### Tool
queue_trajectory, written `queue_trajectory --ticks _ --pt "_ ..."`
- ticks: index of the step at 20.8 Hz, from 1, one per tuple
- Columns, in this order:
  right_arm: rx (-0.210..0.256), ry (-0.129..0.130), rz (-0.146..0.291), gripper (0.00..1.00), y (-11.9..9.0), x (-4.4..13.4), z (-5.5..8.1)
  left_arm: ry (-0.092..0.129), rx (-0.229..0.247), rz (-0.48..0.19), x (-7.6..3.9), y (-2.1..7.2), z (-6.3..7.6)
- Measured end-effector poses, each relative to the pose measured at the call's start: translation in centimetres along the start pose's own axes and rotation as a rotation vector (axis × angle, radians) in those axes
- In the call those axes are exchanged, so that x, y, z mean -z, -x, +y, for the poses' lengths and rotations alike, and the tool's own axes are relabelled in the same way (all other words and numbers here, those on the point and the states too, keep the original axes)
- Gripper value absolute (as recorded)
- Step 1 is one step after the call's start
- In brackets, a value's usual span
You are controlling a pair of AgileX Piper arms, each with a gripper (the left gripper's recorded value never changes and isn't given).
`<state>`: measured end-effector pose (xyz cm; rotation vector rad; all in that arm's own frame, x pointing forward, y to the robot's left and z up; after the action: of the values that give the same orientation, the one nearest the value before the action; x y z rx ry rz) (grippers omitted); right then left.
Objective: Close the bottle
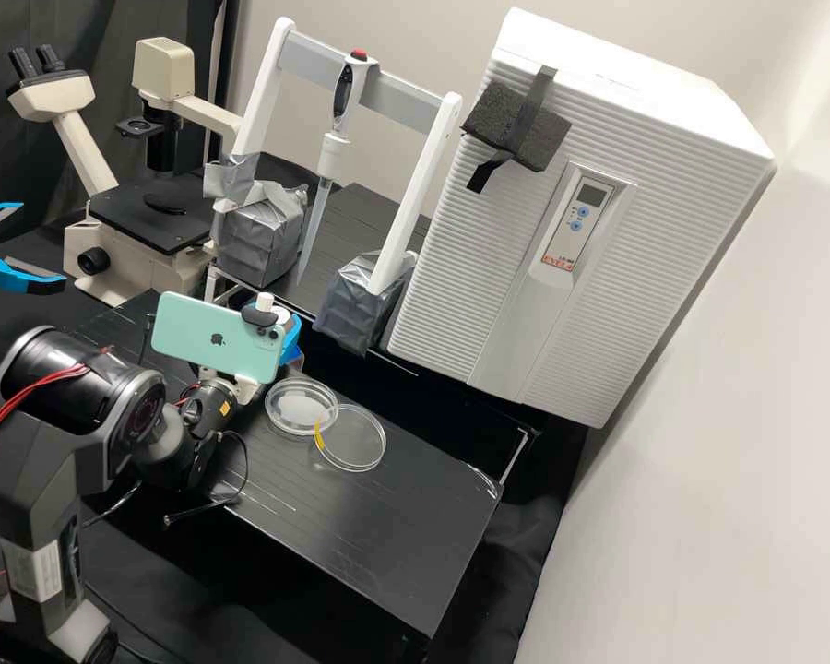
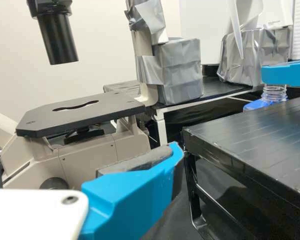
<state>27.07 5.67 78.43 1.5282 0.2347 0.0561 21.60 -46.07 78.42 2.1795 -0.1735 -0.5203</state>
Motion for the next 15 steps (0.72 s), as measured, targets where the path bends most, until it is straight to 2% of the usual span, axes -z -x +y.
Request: queue_trajectory --ticks 15 --pt "-0.004 0.000 0.001 0.00 -0.37 0.05 0.13 0.000 0.002 -0.013 -0.27 -0.08 -0.04"
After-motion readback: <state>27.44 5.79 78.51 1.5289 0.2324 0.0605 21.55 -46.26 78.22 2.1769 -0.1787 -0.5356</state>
